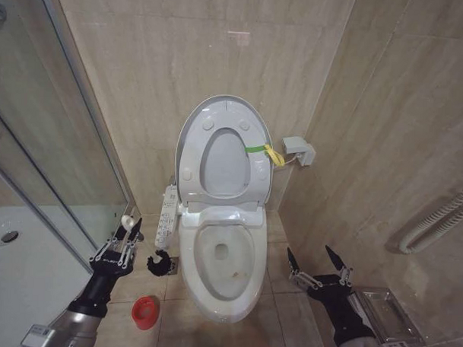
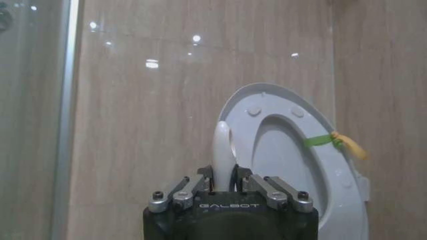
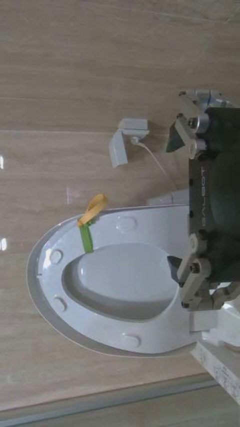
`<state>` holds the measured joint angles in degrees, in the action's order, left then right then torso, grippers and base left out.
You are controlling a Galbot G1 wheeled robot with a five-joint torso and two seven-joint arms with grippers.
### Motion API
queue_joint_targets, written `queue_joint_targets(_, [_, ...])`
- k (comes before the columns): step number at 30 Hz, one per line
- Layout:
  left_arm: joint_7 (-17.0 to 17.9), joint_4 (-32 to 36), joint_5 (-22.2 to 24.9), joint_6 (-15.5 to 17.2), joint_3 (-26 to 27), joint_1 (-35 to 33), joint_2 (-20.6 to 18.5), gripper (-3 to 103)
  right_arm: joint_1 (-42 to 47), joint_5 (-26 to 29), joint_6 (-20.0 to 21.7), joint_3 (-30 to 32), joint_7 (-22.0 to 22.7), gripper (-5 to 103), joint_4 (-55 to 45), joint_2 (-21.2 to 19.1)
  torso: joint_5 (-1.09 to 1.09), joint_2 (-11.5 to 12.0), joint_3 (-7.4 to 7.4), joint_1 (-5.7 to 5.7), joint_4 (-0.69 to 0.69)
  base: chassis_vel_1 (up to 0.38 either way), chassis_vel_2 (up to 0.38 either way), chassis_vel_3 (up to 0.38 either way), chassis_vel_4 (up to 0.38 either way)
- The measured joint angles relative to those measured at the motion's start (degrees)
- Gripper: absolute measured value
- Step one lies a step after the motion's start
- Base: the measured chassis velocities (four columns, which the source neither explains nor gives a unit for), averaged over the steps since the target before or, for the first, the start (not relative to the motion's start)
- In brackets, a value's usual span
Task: Open the toilet lid, clean the toilet bowl with a toilet brush, close the toilet lid, and flush.
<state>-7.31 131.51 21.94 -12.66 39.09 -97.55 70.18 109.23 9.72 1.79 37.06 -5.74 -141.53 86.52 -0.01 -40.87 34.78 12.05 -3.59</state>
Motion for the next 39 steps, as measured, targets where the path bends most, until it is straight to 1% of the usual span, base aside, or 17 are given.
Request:
queue_joint_targets(5, [-1.7,-0.1,1.5,0.8,-1.0,2.2,-1.9,22,0.0,0.0,0.0,0.0,0.0,100,0.0,0.0,0.01,0.0,0.00,0.00,0.00,0.000,0.000,0.000,0.000])
queue_joint_targets(8, [-2.6,-1.8,3.5,0.9,-1.4,5.0,-5.1,22,0.0,0.0,0.0,0.0,0.0,100,0.0,0.0,0.00,0.0,0.00,0.00,-0.01,0.000,0.000,0.000,0.000])
queue_joint_targets(9, [-2.6,-1.8,3.5,0.9,-1.4,5.0,-5.1,22,0.0,0.0,0.0,0.0,0.0,100,0.0,0.0,0.00,0.0,0.00,0.00,-0.01,0.000,0.000,0.000,0.000])
queue_joint_targets(11, [-2.8,-2.8,4.9,1.3,-1.7,7.1,-7.1,22,0.0,0.0,0.0,0.0,0.0,100,0.0,0.0,0.00,0.0,0.00,0.00,-0.01,0.000,0.000,0.000,0.000])
queue_joint_targets(13, [-2.9,-3.3,5.3,1.4,-1.9,8.0,-7.8,22,0.0,0.0,0.0,0.0,0.0,100,0.0,0.0,0.01,0.0,0.00,0.00,-0.01,0.000,0.000,0.000,0.000])
queue_joint_targets(16, [-3.2,-6.3,7.0,2.0,-3.6,12.9,-11.5,22,0.0,0.0,0.0,0.0,0.0,100,0.0,0.0,0.00,0.0,0.00,0.00,-0.01,0.000,0.000,0.000,0.000])
queue_joint_targets(17, [-3.2,-6.3,7.0,2.0,-3.6,12.9,-11.5,22,0.0,0.0,0.0,0.0,0.0,100,0.0,0.0,0.00,0.0,0.00,0.00,-0.01,0.000,0.000,0.000,0.000])
queue_joint_targets(22, [-3.5,-10.0,8.9,2.0,-6.3,17.8,-14.6,22,0.0,0.0,0.0,0.0,0.0,100,0.0,0.0,0.01,0.0,0.00,0.00,0.00,0.000,0.000,0.000,0.000])
queue_joint_targets(24, [-3.4,-10.6,9.3,2.0,-7.1,18.7,-15.1,22,0.0,0.0,0.0,0.0,0.0,100,0.0,0.0,0.01,0.0,0.00,0.00,0.00,0.000,0.000,0.000,0.000])
queue_joint_targets(27, [-2.8,-12.4,10.7,2.7,-10.5,21.9,-16.0,22,0.0,0.0,0.0,0.0,0.0,100,0.0,0.0,0.01,0.0,0.00,0.00,0.00,0.000,0.000,0.000,0.000])
queue_joint_targets(29, [-2.8,-12.7,10.8,2.9,-11.3,22.8,-16.0,22,0.0,0.0,0.0,0.0,0.0,100,0.0,0.0,0.01,0.0,0.00,0.00,0.00,0.000,0.000,0.000,0.000])
queue_joint_targets(31, [-2.8,-14.4,10.8,3.2,-14.2,25.9,-15.7,22,0.0,0.0,0.0,0.0,0.0,100,0.0,0.0,0.01,0.0,0.00,0.00,0.01,0.000,0.000,0.000,0.000])
queue_joint_targets(34, [-2.8,-15.2,10.8,3.2,-15.4,27.4,-15.4,22,0.0,0.0,0.0,0.0,0.0,100,0.0,0.0,0.00,0.0,0.00,0.00,-0.02,0.000,0.000,0.000,0.000])
queue_joint_targets(35, [-2.8,-16.4,10.8,3.2,-17.1,29.7,-15.2,22,0.0,0.0,0.0,0.0,0.0,100,0.0,0.0,0.01,0.0,0.00,0.00,-0.01,0.000,0.000,0.000,0.000])
queue_joint_targets(39, [-2.8,-17.0,11.1,3.4,-18.7,32.4,-15.8,22,0.0,0.0,0.0,0.0,0.0,100,0.0,0.0,0.00,0.0,0.00,0.01,-0.01,0.000,0.000,0.000,0.000])
